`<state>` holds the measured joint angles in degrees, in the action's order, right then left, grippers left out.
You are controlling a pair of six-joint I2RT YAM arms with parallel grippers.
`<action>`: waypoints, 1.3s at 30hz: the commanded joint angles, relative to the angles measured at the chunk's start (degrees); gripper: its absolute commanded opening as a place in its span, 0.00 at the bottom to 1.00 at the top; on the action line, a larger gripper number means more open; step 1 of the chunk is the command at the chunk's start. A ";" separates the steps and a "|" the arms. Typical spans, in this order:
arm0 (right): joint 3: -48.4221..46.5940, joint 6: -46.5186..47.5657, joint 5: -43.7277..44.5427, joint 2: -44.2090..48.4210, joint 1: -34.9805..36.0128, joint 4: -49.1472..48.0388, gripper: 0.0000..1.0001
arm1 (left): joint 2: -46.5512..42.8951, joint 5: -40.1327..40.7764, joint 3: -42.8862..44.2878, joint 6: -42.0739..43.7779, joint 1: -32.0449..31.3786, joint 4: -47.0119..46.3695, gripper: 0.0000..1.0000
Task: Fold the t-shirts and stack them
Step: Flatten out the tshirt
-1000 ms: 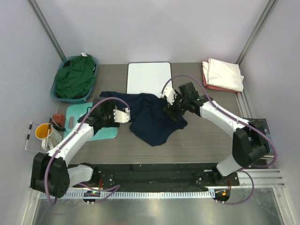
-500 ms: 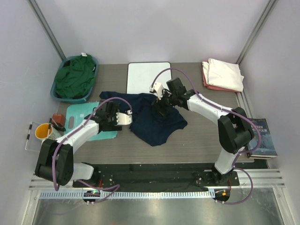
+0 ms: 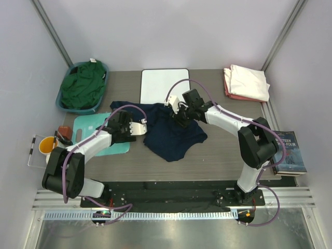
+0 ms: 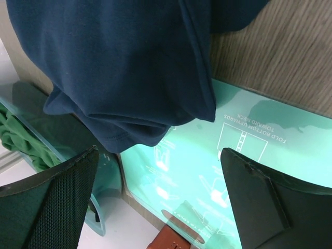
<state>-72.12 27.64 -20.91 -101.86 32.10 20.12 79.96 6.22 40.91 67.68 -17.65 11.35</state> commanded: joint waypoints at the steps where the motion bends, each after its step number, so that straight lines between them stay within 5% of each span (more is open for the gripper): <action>1: 1.71 2.33 2.01 2.37 -0.02 -1.22 0.28 | 0.89 0.02 2.16 -1.06 -0.19 -3.00 1.00; 3: 2.33 3.03 2.10 2.90 -0.02 -1.13 0.23 | 1.33 0.11 2.60 -1.41 -0.19 -3.01 1.00; 6: 2.42 4.26 2.79 3.25 -0.02 -0.52 0.01 | 1.77 0.20 2.95 -1.59 -0.19 -3.01 1.00; 8: 1.98 5.49 3.67 3.51 -0.02 -0.34 0.01 | 2.30 -0.24 3.04 -1.67 -0.19 -3.09 0.76; 9: 1.81 6.11 4.20 3.78 -0.02 -0.26 0.01 | 2.65 -0.42 3.13 -1.67 -0.19 -3.09 0.58; 10: 1.63 6.81 5.77 3.87 -0.02 -0.34 0.01 | 3.52 -0.42 3.30 -2.02 -0.19 -3.27 0.26; 12: 0.67 9.53 7.62 4.22 0.07 -0.26 0.01 | 4.84 -0.07 4.26 -3.60 -0.19 -3.27 0.00; 23: -1.27 24.21 24.41 8.26 -0.10 -8.68 0.01 | 6.43 0.46 7.17 -5.36 -0.19 -3.27 0.00; 25: -0.49 24.83 26.87 8.17 -0.10 -13.16 0.23 | 6.43 0.64 7.35 -5.54 -0.37 -3.18 0.00; 26: -0.05 25.35 28.71 7.82 -0.10 -14.48 0.55 | 6.52 0.90 7.43 -5.54 -0.46 -3.18 0.00; 29: 1.45 25.98 31.79 7.73 -0.10 -18.53 0.75 | 6.52 1.78 7.61 -5.89 -0.98 -3.18 0.07; 33: 3.30 24.22 33.48 9.14 -0.19 -20.48 0.81 | 5.47 2.31 7.44 -6.16 -1.25 -2.66 0.13; 35: 3.47 22.82 31.03 10.54 -0.54 -15.57 0.73 | 4.85 2.39 7.09 -6.07 -1.33 -2.30 0.13; 39: 0.14 18.35 14.27 12.74 -1.51 8.04 0.62 | 3.71 2.39 6.38 -5.10 -1.33 -2.21 0.13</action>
<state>-68.84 50.74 5.91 -93.93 31.38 10.55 86.48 8.01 46.59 62.33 -18.74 10.02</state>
